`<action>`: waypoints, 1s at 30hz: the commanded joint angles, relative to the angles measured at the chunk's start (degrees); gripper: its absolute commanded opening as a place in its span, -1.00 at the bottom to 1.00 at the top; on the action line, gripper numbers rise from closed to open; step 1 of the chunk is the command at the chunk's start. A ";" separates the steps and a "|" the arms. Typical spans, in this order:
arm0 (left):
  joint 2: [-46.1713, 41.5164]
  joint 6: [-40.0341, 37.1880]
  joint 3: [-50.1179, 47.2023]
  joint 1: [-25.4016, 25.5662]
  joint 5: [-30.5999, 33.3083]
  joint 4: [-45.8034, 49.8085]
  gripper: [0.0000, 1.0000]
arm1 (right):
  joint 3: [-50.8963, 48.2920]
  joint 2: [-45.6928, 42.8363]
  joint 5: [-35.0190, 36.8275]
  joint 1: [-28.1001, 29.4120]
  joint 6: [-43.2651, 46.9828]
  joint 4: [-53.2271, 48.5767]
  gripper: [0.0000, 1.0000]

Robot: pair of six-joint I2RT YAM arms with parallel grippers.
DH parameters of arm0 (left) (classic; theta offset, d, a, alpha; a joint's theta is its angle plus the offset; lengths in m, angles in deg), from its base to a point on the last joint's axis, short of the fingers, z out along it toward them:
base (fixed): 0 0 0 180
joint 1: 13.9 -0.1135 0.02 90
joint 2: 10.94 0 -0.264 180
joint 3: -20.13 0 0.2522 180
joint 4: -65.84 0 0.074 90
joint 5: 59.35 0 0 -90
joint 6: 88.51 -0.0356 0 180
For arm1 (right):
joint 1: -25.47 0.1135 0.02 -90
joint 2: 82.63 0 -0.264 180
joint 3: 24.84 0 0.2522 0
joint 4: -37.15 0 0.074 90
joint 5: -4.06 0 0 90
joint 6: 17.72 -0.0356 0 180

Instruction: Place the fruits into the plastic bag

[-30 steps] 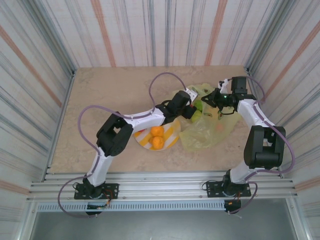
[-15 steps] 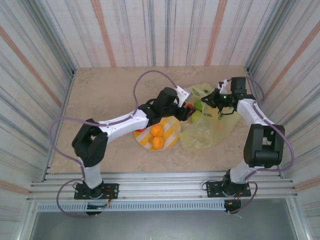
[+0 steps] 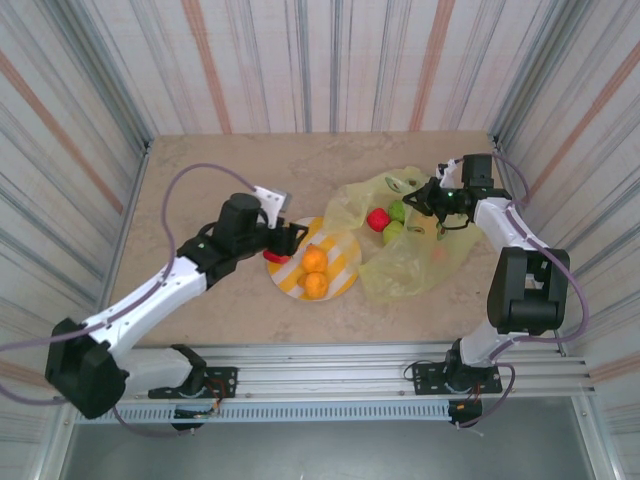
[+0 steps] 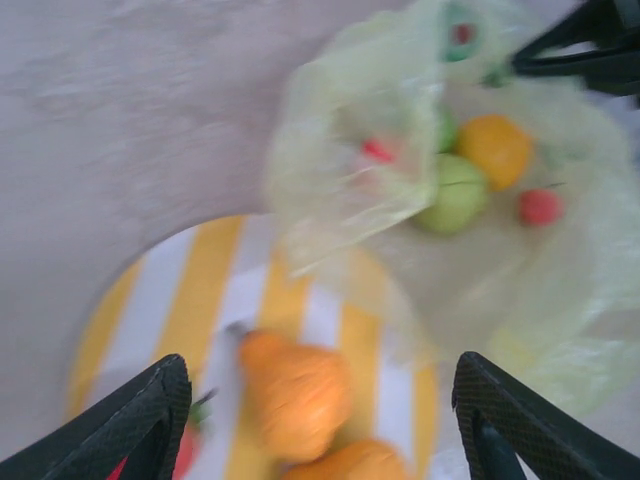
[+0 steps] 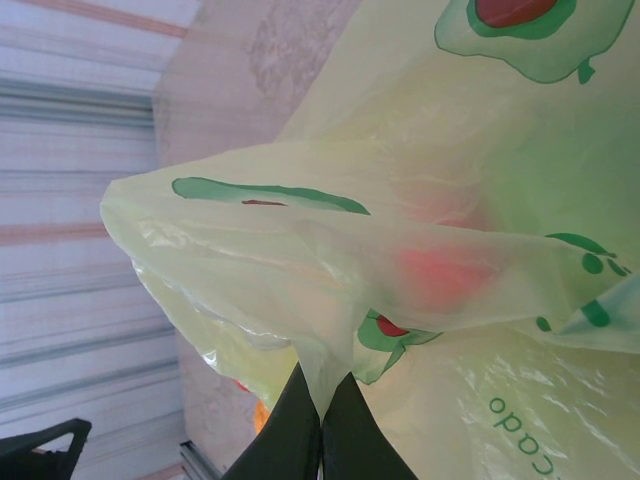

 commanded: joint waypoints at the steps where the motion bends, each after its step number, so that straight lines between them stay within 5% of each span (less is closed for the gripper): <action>1: -0.43 -2.66 -1.07 -2.07 11.12 11.22 0.55 | -0.35 0.70 -0.01 -0.14 2.12 -0.38 -1.00; 11: 13.94 -3.73 4.39 -1.75 8.98 19.43 0.77 | -0.78 0.85 -0.80 -0.30 1.89 0.19 -1.00; 30: 29.47 -9.21 11.60 0.52 17.43 21.26 0.86 | -1.58 0.14 -1.13 -0.36 1.81 0.56 -1.00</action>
